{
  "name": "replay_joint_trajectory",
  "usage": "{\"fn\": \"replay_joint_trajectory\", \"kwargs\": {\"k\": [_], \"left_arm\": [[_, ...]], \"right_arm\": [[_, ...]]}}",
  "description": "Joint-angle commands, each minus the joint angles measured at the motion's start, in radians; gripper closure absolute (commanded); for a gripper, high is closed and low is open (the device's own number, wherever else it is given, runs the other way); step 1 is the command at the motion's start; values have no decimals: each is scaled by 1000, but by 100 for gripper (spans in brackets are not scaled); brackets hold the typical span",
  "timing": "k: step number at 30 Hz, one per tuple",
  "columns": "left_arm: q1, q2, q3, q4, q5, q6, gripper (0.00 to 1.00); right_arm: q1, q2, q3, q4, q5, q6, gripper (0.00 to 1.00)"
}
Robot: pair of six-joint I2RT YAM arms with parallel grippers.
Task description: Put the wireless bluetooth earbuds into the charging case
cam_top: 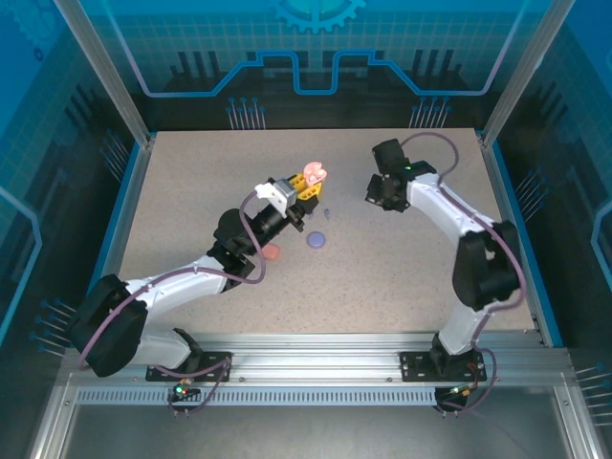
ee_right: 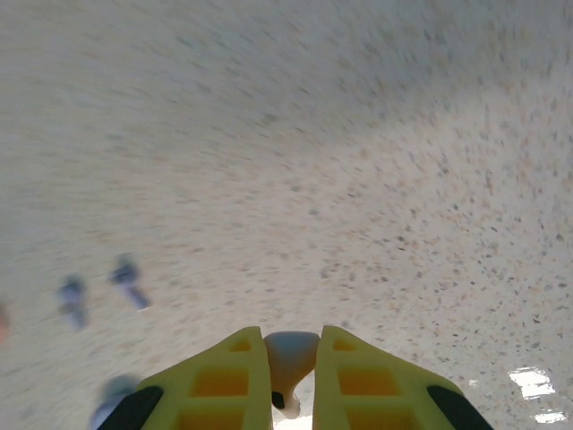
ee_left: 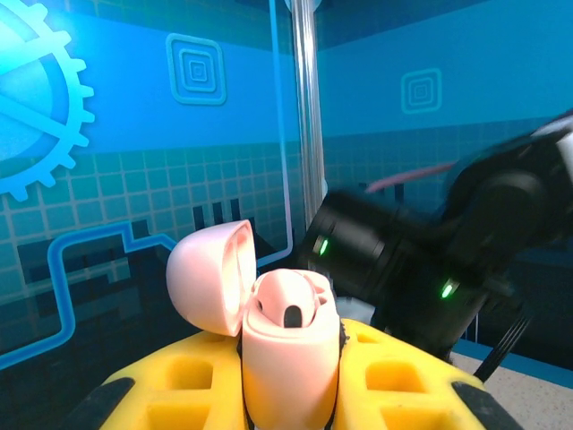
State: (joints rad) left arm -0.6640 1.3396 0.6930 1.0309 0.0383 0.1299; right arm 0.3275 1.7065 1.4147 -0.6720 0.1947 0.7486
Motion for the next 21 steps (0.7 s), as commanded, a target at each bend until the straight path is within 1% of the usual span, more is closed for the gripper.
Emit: {"fn": "replay_joint_trajectory", "kwargs": {"k": [1,6,11,16,21], "left_arm": [[3,-44,33,-9,40,-12,100],[2,-62,45,-41,74,-10,100],[0,-66,49,-59,123,-11,100],[-3,-62,62,-98,165,5,100],[-6,-51,67,-96,180,8,100]], "right_arm": [[30,-140,-25,73,-24,-99,87],[77,-323,-10,97,-106,-205,86],[163,-459,56,69,-100,-304,86],[224,-535,102,55,-108,-358,85],[255,-548,104,58,-182,-386,85]]}}
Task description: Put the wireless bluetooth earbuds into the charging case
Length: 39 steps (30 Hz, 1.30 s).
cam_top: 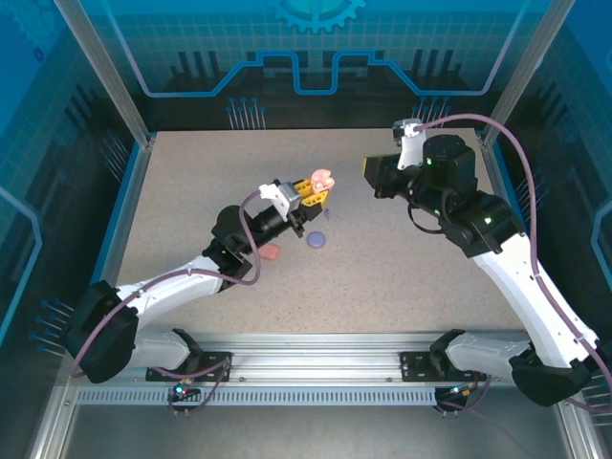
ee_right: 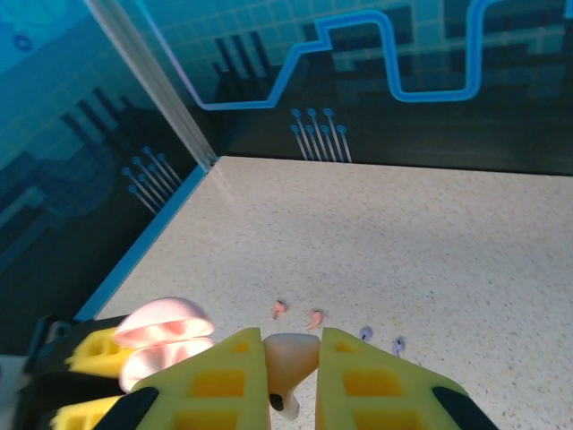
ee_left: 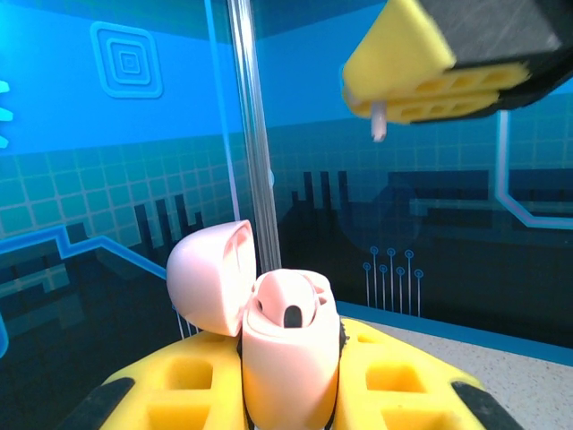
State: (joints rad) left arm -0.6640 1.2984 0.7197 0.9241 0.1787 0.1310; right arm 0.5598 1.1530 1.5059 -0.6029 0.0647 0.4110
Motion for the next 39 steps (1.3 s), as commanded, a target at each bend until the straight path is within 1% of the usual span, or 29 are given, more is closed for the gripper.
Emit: {"fn": "replay_joint_trajectory", "kwargs": {"k": [1,6,17,26,39], "left_arm": [[-5,-10,42,9,41,8,100],[-10,-4,51,-1,57,4,100],[-16,8,53,2,60,-3,100],[-21,10,53,-1,54,-4,100],[-21,15,62,6,42,1,100]], "right_arm": [[36,5,8,-6,-59,-58,86],[91,14,-5,22,-57,-82,86],[134,65,-2,48,-64,-77,86],[145,103,9,58,-65,-74,86],[145,99,-33,43,-42,-93,87]]}}
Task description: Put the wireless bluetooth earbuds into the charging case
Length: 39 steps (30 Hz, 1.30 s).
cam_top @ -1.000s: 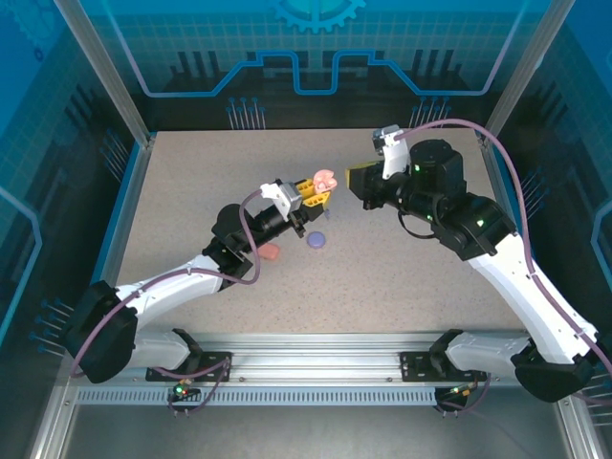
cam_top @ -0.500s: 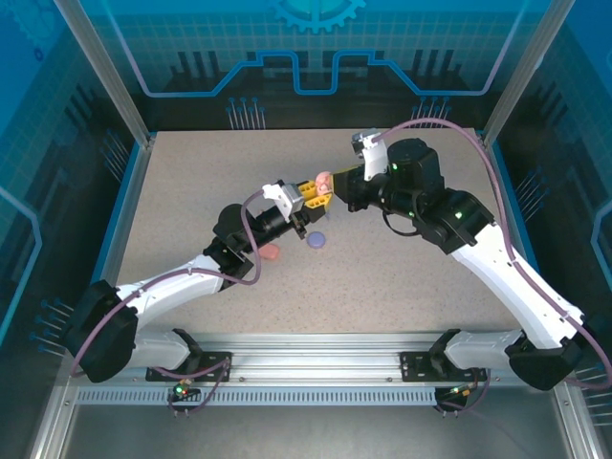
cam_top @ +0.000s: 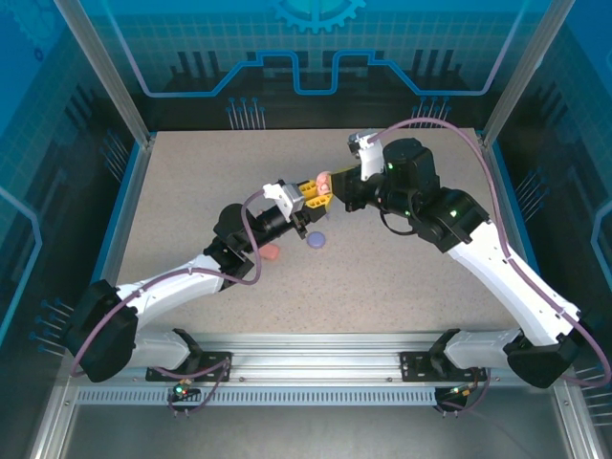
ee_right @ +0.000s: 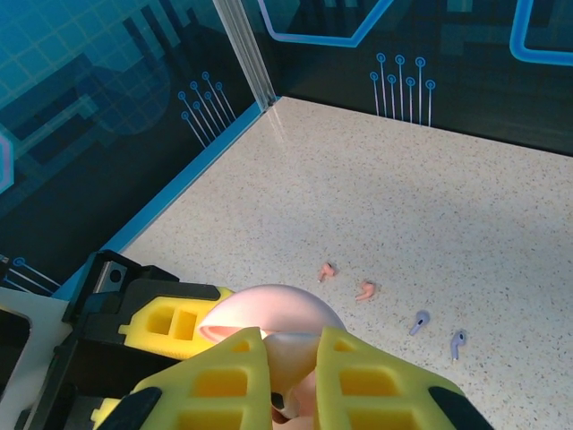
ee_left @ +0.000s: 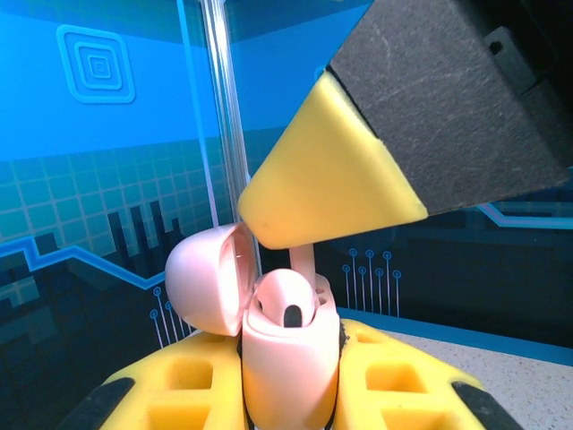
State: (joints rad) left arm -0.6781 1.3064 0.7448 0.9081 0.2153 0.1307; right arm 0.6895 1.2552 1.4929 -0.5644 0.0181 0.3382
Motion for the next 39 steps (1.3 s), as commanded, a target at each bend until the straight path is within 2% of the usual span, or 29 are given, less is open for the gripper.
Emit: {"fn": "replay_joint_trajectory", "kwargs": {"k": [1,14,21,29,33,36,39], "left_arm": [[-7,7,39,23,7,1,100],[-7,5,36,32,-14,1,100],[-7,13,34,34,-8,-6,100],[-7,20,30,34,-7,-11,100],[-8,26,24,32,-1,-7,100],[-7,35,24,14,11,-2,100],[-8,49,26,1,25,-7,100]], "right_arm": [[15,-3,-24,4,9,-24,87],[16,-6,-72,-9,14,-47,87],[-3,-24,-45,-8,26,16,70],[-80,-110,-2,52,-11,122,39],[-159,-73,72,-16,-45,143,37],[-210,40,197,-131,-102,124,37],[-218,170,335,-241,-111,88,37]]}}
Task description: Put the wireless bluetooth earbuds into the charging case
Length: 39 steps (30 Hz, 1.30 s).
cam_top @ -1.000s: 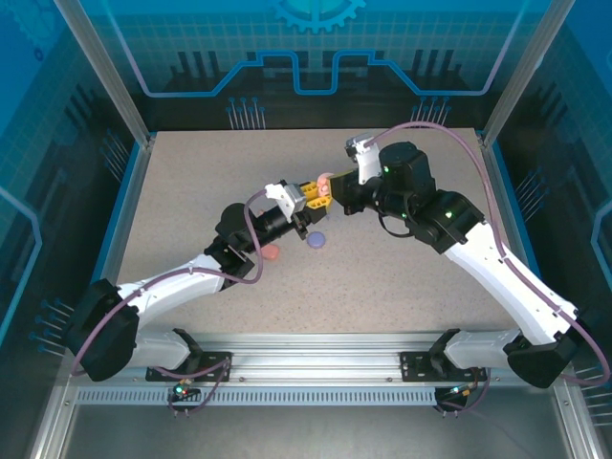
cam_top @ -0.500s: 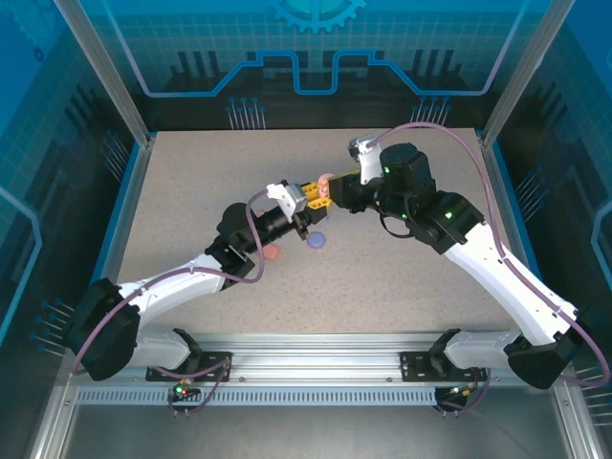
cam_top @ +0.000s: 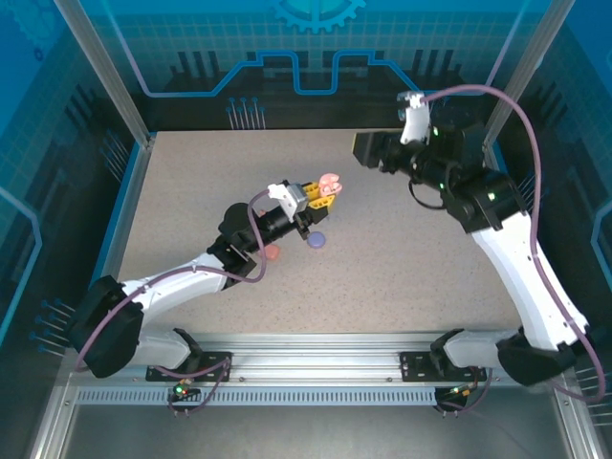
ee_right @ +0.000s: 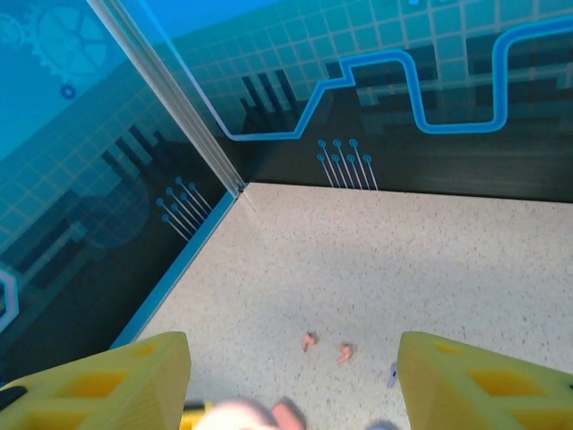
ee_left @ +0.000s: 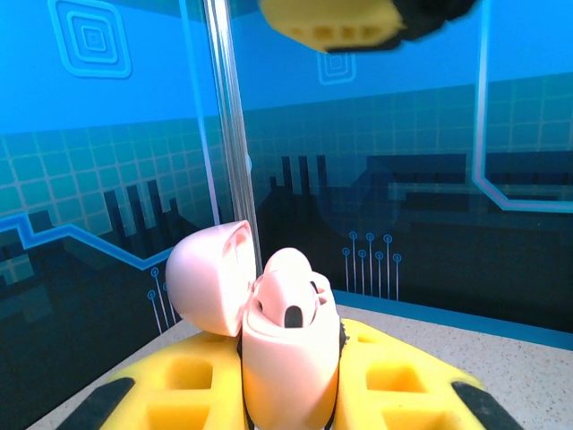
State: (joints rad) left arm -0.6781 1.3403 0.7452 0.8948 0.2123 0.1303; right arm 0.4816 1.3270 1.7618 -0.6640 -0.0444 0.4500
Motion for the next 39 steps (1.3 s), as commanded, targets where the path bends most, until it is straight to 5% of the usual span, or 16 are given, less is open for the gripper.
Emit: {"fn": "replay_joint_trajectory", "kwargs": {"k": [1,13,27,33,39], "left_arm": [[-6,20,26,13,31,-10,100],[-10,56,43,18,29,-43,100],[-9,77,64,13,-17,-31,100],[-12,119,102,-52,-10,-90,100],[-43,245,206,-204,-21,-354,100]], "right_arm": [[-10,152,126,-179,-53,-37,37],[12,407,272,-303,-62,-60,47],[36,130,-25,-343,-49,-41,56],[-109,20,-133,-296,132,113,40],[-272,-91,-392,-169,148,218,36]]}}
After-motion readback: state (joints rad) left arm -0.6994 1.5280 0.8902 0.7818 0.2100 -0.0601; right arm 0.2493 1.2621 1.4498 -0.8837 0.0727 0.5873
